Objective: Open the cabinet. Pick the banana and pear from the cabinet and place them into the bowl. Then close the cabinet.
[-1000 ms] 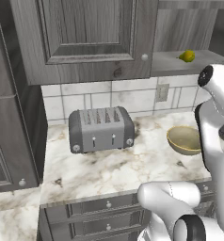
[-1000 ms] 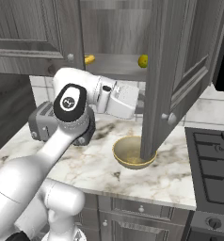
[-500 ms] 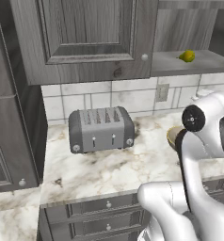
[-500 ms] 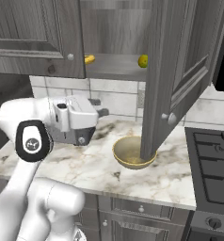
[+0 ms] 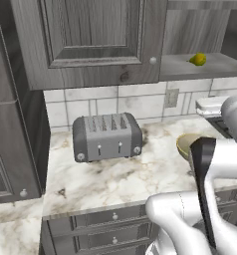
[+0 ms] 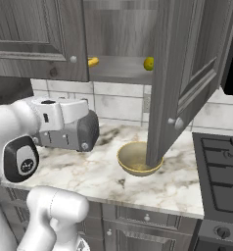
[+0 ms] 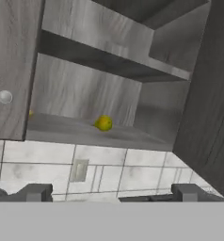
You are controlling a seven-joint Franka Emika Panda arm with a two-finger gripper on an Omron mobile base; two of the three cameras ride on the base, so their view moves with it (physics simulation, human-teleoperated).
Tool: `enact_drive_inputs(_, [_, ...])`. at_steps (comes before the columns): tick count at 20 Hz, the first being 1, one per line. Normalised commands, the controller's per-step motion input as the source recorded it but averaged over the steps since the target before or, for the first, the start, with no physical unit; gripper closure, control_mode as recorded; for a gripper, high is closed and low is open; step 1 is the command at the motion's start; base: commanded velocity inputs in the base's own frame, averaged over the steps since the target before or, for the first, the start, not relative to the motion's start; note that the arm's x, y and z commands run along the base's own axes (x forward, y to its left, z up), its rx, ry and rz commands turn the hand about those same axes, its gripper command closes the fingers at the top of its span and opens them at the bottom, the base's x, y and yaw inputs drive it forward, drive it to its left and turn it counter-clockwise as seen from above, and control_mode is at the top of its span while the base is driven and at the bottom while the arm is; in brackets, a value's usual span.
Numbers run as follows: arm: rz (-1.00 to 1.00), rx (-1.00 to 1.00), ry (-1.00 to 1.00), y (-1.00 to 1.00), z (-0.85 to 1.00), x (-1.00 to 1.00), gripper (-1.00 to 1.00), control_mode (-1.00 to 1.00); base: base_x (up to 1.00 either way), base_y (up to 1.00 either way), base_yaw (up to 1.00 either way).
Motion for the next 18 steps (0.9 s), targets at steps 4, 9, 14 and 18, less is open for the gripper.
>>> enact_drive_inputs(4, [0.46, 0.05, 0.00, 0.64, -0.02, 0.00, -1.00, -1.00, 0.00, 0.00, 0.00])
enact_drive_inputs(9, [0.17, 0.17, -0.05, 0.55, -0.06, 0.00, -1.00, -1.00, 0.00, 0.00, 0.00])
enact_drive_inputs(14, [0.00, 0.14, -0.09, 0.27, 0.00, 0.00, -1.00, -1.00, 0.00, 0.00, 0.00])
enact_drive_inputs(18, [0.00, 0.02, -0.20, 0.49, 0.06, 0.13, -1.00, -1.00, 0.00, 0.00, 0.00])
